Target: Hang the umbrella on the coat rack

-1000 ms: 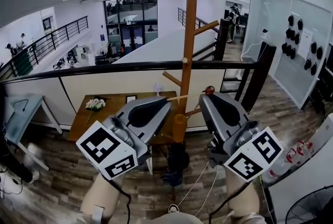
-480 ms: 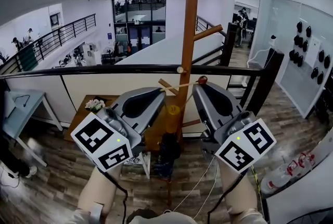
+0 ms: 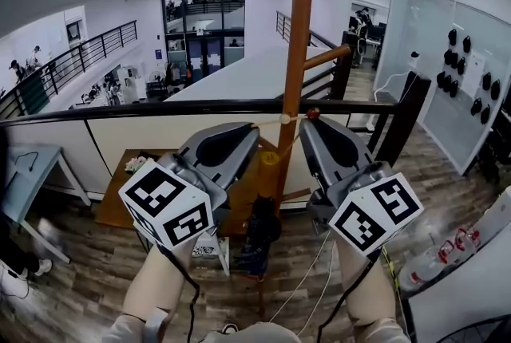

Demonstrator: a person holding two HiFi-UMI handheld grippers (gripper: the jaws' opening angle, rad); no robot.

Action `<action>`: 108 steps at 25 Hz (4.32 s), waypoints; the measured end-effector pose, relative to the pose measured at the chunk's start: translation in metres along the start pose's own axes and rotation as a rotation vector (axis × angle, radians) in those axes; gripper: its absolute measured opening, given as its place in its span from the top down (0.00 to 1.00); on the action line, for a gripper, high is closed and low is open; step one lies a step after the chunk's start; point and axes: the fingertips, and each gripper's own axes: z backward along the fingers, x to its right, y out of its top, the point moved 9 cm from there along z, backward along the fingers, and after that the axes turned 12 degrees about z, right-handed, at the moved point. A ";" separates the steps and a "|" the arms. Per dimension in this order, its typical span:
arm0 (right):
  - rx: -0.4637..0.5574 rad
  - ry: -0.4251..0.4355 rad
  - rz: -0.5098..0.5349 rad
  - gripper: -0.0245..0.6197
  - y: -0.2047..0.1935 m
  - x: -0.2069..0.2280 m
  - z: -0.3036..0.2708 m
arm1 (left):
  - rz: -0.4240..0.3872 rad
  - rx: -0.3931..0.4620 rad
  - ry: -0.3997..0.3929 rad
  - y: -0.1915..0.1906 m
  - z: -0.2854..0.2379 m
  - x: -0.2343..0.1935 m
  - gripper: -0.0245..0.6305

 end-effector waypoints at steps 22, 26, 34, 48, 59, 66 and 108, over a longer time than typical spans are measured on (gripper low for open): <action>-0.078 -0.153 -0.058 0.96 -0.037 0.018 -0.036 | 0.192 -0.024 -0.132 -0.028 -0.047 -0.069 0.96; -0.095 -0.166 -0.078 0.96 -0.046 0.026 -0.034 | 0.221 -0.048 -0.148 -0.034 -0.053 -0.073 0.96; -0.151 -0.174 -0.106 0.96 -0.077 0.031 -0.032 | 0.221 -0.105 -0.129 -0.062 -0.062 -0.082 0.96; -0.212 -0.092 -0.027 0.95 -0.106 0.023 -0.040 | 0.170 -0.170 -0.138 -0.094 -0.073 -0.085 0.96; -0.282 -0.085 0.071 0.82 -0.107 0.009 -0.039 | 0.092 -0.069 -0.108 -0.072 -0.049 -0.083 0.94; -0.269 -0.131 0.070 0.71 -0.090 0.019 -0.017 | 0.037 -0.097 -0.035 -0.066 -0.041 -0.077 0.94; -0.453 -0.111 -0.123 0.94 -0.180 -0.043 0.071 | 0.077 -0.219 0.187 -0.179 0.077 -0.076 0.96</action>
